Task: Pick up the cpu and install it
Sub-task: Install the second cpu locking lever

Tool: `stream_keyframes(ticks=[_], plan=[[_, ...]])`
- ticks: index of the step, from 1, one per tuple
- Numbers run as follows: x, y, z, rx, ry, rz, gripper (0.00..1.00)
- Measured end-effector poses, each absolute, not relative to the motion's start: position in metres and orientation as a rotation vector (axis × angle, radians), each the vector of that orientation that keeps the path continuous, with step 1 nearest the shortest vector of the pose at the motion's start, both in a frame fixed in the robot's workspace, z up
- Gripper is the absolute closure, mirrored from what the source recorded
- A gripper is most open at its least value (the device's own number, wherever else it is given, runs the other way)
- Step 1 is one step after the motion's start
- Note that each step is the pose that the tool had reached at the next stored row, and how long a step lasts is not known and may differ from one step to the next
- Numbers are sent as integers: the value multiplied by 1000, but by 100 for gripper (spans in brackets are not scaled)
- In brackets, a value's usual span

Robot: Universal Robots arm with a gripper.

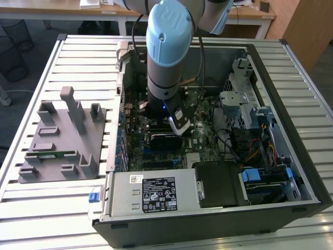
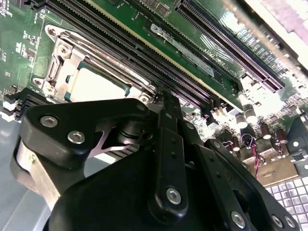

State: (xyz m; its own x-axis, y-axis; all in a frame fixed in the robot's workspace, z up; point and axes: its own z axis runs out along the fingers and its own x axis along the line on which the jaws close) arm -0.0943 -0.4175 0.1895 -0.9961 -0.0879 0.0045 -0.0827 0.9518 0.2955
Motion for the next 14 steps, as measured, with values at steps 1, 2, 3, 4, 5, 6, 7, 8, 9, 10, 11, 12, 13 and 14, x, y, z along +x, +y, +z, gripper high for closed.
stream_keyframes(ticks=[1,2,3,4,5,6,7,8,9,10,11,12,13,14], plan=[[-94,-417,189,135,-3086,-466,89],[-94,-417,189,135,-3086,-466,89],[-94,-417,189,135,-3086,-466,89],[-95,-417,189,135,-3086,-466,89],[-95,-417,189,135,-3086,-466,89],[-95,-417,188,135,-3086,-466,89],[-95,-417,188,135,-3086,-466,89],[-95,-417,188,135,-3086,-466,89],[-95,-417,188,135,-3086,-466,89],[-95,-417,188,135,-3086,-466,89],[-95,-417,189,135,-3086,-466,89],[-95,-417,189,135,-3086,-466,89],[-95,-417,190,135,-3086,-466,89],[-95,-417,191,135,-3086,-467,89]])
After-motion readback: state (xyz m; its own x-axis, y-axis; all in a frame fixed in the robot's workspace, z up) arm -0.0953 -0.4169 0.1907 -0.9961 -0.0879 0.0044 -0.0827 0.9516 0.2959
